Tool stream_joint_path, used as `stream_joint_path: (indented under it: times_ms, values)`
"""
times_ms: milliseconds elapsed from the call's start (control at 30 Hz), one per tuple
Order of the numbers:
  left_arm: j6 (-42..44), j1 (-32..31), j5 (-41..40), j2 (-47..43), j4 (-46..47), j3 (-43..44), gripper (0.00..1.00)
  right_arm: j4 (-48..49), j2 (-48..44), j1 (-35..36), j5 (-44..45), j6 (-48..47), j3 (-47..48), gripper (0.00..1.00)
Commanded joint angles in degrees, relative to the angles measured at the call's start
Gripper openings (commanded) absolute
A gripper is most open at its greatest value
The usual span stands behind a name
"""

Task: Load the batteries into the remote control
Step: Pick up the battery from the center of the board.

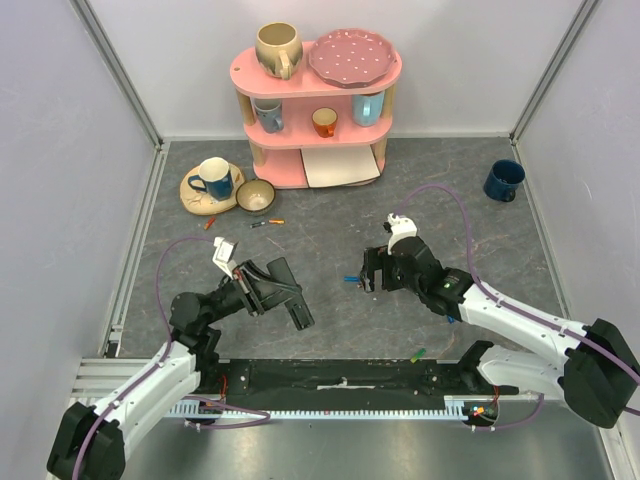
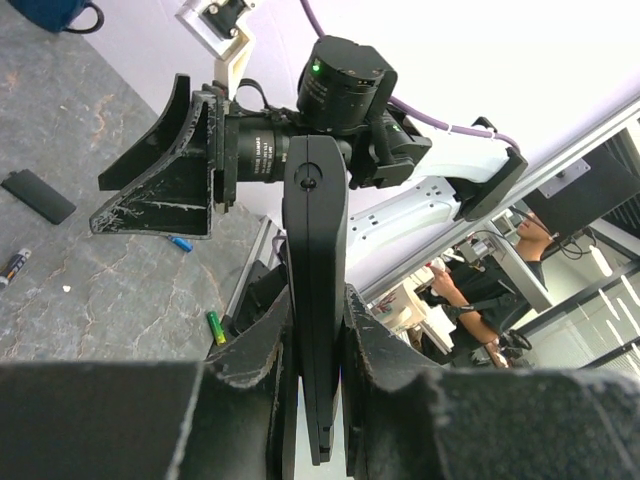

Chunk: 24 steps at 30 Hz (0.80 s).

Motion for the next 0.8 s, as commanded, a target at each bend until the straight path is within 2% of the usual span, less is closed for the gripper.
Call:
stream_joint_path:
  times_ms: [0, 267, 433, 633, 767]
  values:
    - [-1.0, 0.2, 1.2, -1.1, 5.0, -2.4, 0.02, 0.5, -1.4, -0.1, -0.4, -1.5, 0.2, 0.95]
    - [-0.4, 0.2, 0.6, -0.1, 1.5, -1.7, 0.02, -0.7, -0.4, -0.1, -0.4, -2.8, 1.3, 0.91]
    - [0.8, 0.2, -5.0, -0.5, -8.0, -1.7, 0.02, -4.1, 2.2, 0.9, 2.8, -4.7, 4.0, 0.87]
    - [1.6, 0.2, -10.3, -4.0, -14.3, -1.7, 0.02, -6.9, 8.9, 3.3, 6.4, -3.7, 7.5, 0.84]
    - [2.6, 0.2, -10.5, -5.3, -16.8, -1.6, 0.02, -7.2, 14.3, 5.9, 7.9, -2.4, 9.8, 0.83]
